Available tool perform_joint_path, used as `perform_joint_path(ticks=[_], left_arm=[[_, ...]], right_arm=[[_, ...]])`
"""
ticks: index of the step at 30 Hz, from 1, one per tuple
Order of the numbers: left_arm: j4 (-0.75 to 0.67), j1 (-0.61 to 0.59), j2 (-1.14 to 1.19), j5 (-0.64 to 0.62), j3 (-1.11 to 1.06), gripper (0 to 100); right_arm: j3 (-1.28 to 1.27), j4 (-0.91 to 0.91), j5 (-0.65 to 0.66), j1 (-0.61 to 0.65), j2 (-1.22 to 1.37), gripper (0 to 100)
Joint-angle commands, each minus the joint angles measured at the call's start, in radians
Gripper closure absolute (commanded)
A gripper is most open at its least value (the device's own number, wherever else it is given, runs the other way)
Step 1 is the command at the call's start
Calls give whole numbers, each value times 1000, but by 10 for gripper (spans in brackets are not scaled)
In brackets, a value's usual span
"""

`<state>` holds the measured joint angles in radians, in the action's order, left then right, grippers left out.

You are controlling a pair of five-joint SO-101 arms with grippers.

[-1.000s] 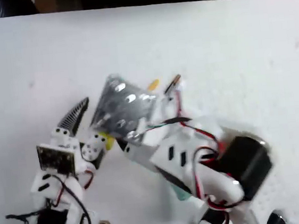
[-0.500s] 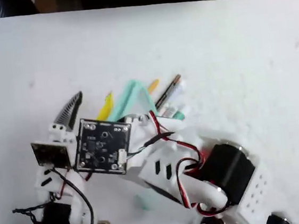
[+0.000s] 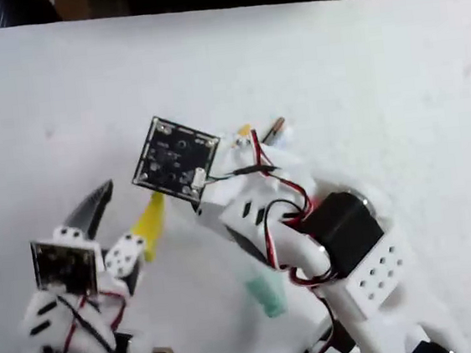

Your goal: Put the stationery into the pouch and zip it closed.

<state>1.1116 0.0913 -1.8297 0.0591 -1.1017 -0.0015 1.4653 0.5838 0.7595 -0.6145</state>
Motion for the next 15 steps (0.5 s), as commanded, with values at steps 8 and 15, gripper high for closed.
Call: perform_joint_path(ticks=[8, 15], left_arm=[[184, 124, -1, 20, 121, 665], [144, 249, 2, -180, 107, 640]], right_arm=[[5, -12, -35, -5, -12, 981], [11, -15, -68, 1, -48, 981]])
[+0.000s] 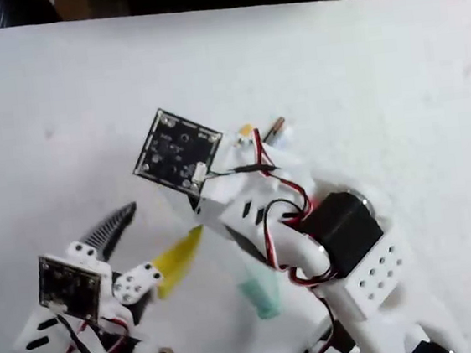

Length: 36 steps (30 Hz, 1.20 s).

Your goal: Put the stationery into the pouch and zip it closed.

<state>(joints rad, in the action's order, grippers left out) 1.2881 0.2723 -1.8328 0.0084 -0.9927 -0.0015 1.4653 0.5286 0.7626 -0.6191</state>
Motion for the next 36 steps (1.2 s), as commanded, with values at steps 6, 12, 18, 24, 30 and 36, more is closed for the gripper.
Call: perform_joint_path(ticks=[6, 12, 18, 24, 30, 36], left_arm=[[-201, 54, 5, -229, -186, 631], [-247, 13, 4, -233, -221, 631], [-221, -42, 2, -232, -218, 631], [-192, -76, 2, -227, -218, 631], [-198, -113, 2, -226, -216, 631], [-198, -111, 2, -226, -216, 631]], right_arm=[[5, -7, -12, 97, -171, 981], [-3, 25, -12, 105, -222, 981], [-28, 48, -12, 102, -248, 981], [-28, 21, -6, 87, -295, 981], [-31, 12, -12, 1, -295, 981], [-87, 7, -12, 30, -298, 981]])
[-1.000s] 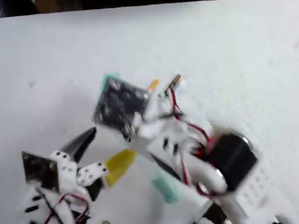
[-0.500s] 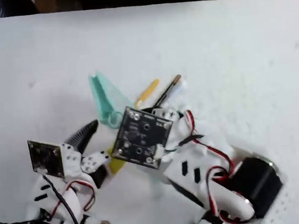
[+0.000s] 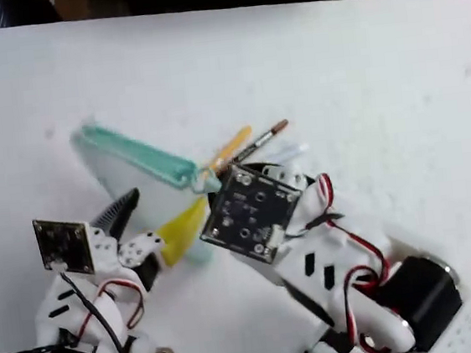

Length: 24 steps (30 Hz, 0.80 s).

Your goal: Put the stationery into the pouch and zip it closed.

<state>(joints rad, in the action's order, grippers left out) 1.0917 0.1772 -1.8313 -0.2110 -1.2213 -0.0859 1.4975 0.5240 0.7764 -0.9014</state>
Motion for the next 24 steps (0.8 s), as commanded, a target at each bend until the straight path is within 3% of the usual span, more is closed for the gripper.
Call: perform_joint_path(ticks=[1, 14, 24], left_arm=[[-2, -16, 1, -6, 12, 631], [66, -21, 1, -6, 133, 631], [38, -268, 1, 35, 172, 631]], right_arm=[[-8, -25, -8, 22, -16, 981], [-3, -110, -8, 51, -13, 981], [-3, -119, -9, 51, -13, 981]])
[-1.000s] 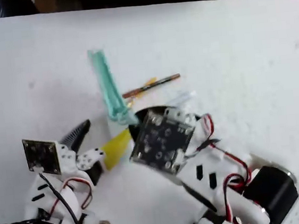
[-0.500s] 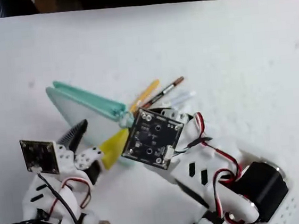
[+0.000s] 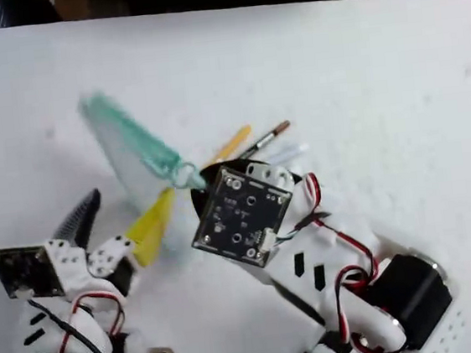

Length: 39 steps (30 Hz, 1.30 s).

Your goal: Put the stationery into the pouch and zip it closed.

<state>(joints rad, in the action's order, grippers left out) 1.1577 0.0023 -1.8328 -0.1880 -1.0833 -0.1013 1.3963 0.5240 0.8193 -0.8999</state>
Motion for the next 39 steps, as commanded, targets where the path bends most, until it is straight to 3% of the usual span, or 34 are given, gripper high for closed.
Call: perform_joint_path(ticks=[1, 7, 15, 19, 23, 26, 29, 32, 39], left_arm=[[-34, -117, 2, 12, 28, 631], [-91, -186, 2, 9, -35, 631], [9, -186, 2, 11, 101, 631], [15, -189, 2, 12, 120, 631], [161, -183, 1, 12, 216, 630], [230, -137, 1, 12, 311, 626], [229, -18, 2, 57, 287, 596], [163, 67, 2, 103, 175, 593], [-98, 76, 2, 9, -100, 596]], right_arm=[[12, -16, -9, 8, -15, 981], [12, -22, -9, 10, -15, 981], [15, -68, -12, 12, 111, 981], [23, -124, -77, 39, 157, 981], [89, -134, -78, 67, 196, 981], [140, -128, -83, 67, 240, 981], [155, -128, -84, 70, 269, 981], [155, -128, -84, 70, 282, 981], [157, -105, -86, 70, 278, 981]])
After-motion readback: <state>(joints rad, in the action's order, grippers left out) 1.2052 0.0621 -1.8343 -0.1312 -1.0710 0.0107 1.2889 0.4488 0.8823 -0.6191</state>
